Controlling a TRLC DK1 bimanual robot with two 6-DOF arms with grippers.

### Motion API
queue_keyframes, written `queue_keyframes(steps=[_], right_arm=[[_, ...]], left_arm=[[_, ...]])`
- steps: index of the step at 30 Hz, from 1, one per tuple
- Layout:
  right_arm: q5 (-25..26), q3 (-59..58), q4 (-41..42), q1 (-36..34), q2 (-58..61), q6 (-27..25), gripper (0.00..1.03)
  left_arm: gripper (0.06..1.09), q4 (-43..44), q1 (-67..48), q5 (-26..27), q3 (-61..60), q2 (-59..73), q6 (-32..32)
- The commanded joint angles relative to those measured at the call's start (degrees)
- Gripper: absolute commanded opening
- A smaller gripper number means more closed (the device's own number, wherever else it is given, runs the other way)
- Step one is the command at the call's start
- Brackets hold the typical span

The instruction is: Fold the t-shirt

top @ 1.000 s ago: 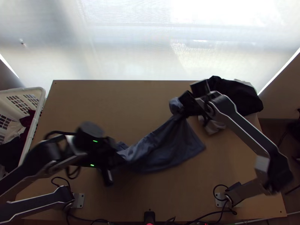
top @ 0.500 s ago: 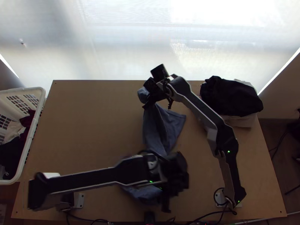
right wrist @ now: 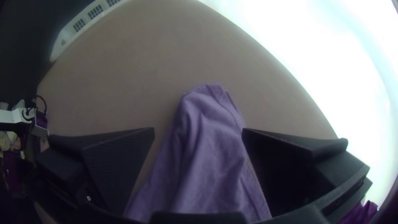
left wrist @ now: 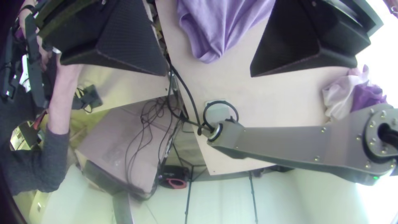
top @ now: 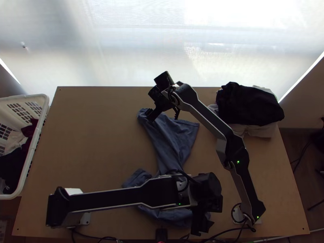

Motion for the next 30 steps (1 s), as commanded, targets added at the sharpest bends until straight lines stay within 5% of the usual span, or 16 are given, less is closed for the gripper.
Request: queue_keyframes(steps=[1, 10, 17, 23, 30], right_arm=[[0.05, -0.33, -2.63, -1.01, -2.91, 2.62, 0.99], [-0.04, -7.1, -13.8, -6.37, -13.55, 1.65, 0.98], [-0.04, -22.48, -16.61, -6.55, -27.61, -0.81, 0.98], [-0.04, -35.58, -21.79, 2.42, -39.92, -1.07, 0.98], [-1.97, -50.61, -27.68, 17.89, -51.69, -0.19, 0.98]], left_arm=[[1.04, -2.18, 0.73, -1.63, -1.84, -8.96, -0.55], [1.04, -7.99, 14.18, -3.21, -13.71, -28.13, -0.99], [1.04, -9.22, 47.84, 0.22, -17.66, -28.92, 14.13], [1.04, 3.88, 57.6, -0.05, -19.6, -15.56, 16.77], [1.04, 13.99, 48.19, -6.11, -16.43, -2.72, 16.94]])
